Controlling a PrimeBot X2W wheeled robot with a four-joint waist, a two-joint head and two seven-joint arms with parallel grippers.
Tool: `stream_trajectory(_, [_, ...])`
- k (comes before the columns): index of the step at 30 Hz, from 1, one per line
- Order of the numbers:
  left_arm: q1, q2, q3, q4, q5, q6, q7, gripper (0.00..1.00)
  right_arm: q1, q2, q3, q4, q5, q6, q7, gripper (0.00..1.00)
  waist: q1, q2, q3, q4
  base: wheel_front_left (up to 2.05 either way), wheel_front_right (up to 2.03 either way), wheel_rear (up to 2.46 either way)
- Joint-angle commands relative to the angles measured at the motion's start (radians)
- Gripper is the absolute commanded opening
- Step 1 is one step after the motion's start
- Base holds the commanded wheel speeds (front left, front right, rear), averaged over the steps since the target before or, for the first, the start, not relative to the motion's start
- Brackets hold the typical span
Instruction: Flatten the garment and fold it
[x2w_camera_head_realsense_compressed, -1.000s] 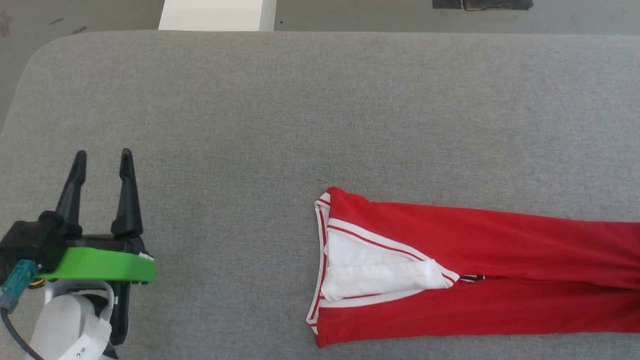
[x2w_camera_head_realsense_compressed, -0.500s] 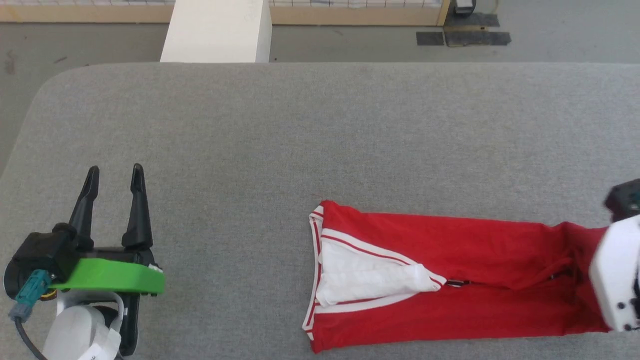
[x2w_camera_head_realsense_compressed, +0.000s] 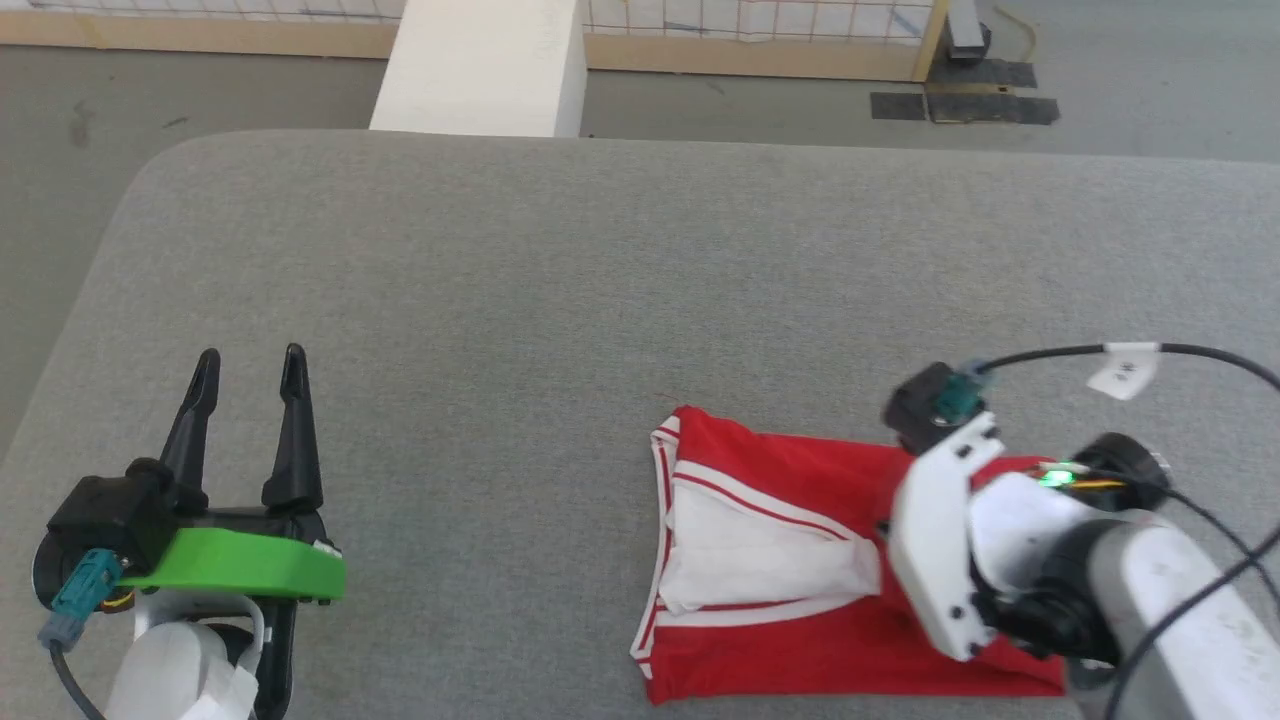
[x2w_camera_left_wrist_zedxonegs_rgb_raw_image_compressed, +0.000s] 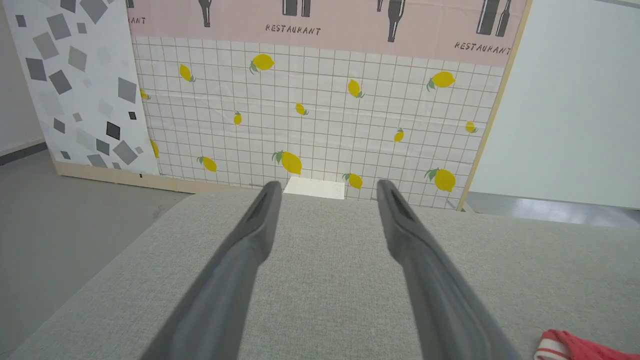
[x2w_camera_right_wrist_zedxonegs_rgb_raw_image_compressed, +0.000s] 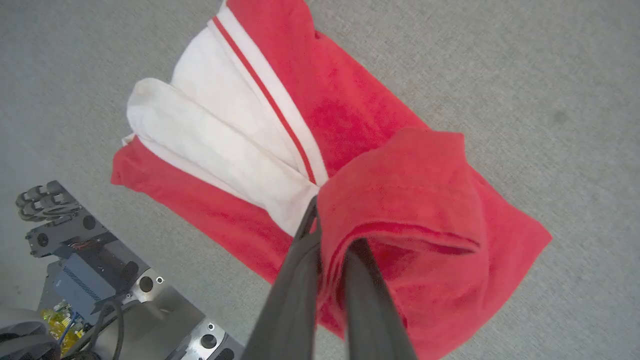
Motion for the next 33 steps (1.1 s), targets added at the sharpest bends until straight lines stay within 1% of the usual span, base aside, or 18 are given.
stream_trajectory(1, [0.011, -0.006, 0.002, 0.003, 0.007, -0.007, -0.004, 1.00, -0.030, 0.019, 0.027, 0.030, 0.007, -0.002, -0.024, 0.00, 0.0000, 0.0000, -0.002, 0.020, 0.00, 0.00, 0.00])
stream_trajectory(6, [0.011, -0.014, 0.004, 0.009, 0.003, -0.011, -0.004, 1.00, -0.091, 0.076, 0.111, 0.146, 0.013, -0.002, -0.096, 0.00, 0.0000, 0.0000, 0.005, 0.051, 0.00, 0.00, 0.00])
stream_trajectory(10, [0.010, -0.020, 0.006, 0.012, 0.001, -0.013, -0.004, 1.00, -0.116, 0.104, 0.160, 0.222, 0.024, -0.002, -0.129, 0.00, 0.0000, 0.0000, 0.015, 0.072, 0.00, 0.00, 0.00])
stream_trajectory(14, [0.006, -0.025, 0.008, 0.013, 0.000, -0.016, -0.004, 1.00, -0.127, 0.117, 0.178, 0.294, 0.018, -0.002, -0.167, 0.00, 0.0000, 0.0000, 0.027, 0.090, 0.00, 0.00, 0.00])
stream_trajectory(20, [0.003, -0.032, 0.013, 0.021, -0.003, -0.019, -0.004, 1.00, -0.126, 0.138, 0.175, 0.402, 0.007, -0.002, -0.227, 0.00, 0.0000, 0.0000, 0.036, 0.102, 0.00, 0.00, 0.00])
stream_trajectory(21, [0.003, -0.033, 0.012, 0.023, -0.003, -0.020, -0.004, 1.00, -0.128, 0.145, 0.172, 0.413, 0.007, -0.002, -0.241, 0.31, 0.0000, 0.0000, 0.035, 0.102, 0.00, 0.00, 0.00])
stream_trajectory(22, [0.003, -0.033, 0.012, 0.025, -0.002, -0.020, -0.004, 1.00, -0.133, 0.151, 0.175, 0.422, 0.005, -0.002, -0.258, 1.00, 0.0000, 0.0000, 0.035, 0.102, 0.00, 0.00, 0.00])
stream_trajectory(27, [0.007, -0.033, 0.010, 0.035, 0.002, -0.022, -0.004, 1.00, -0.167, 0.188, 0.233, 0.422, 0.036, -0.002, -0.304, 1.00, 0.0000, 0.0000, 0.021, 0.091, 0.00, 0.00, 0.00])
stream_trajectory(30, [0.011, -0.035, 0.007, 0.040, 0.008, -0.023, -0.004, 1.00, -0.192, 0.209, 0.278, 0.393, 0.081, -0.002, -0.330, 1.00, 0.0000, 0.0000, 0.005, 0.078, 0.00, 0.00, 0.00])
stream_trajectory(33, [0.014, -0.033, 0.000, 0.047, 0.016, -0.023, -0.004, 1.00, -0.210, 0.218, 0.303, 0.363, 0.118, -0.002, -0.362, 1.00, 0.0000, 0.0000, -0.012, 0.063, 0.00, 0.00, 0.00])
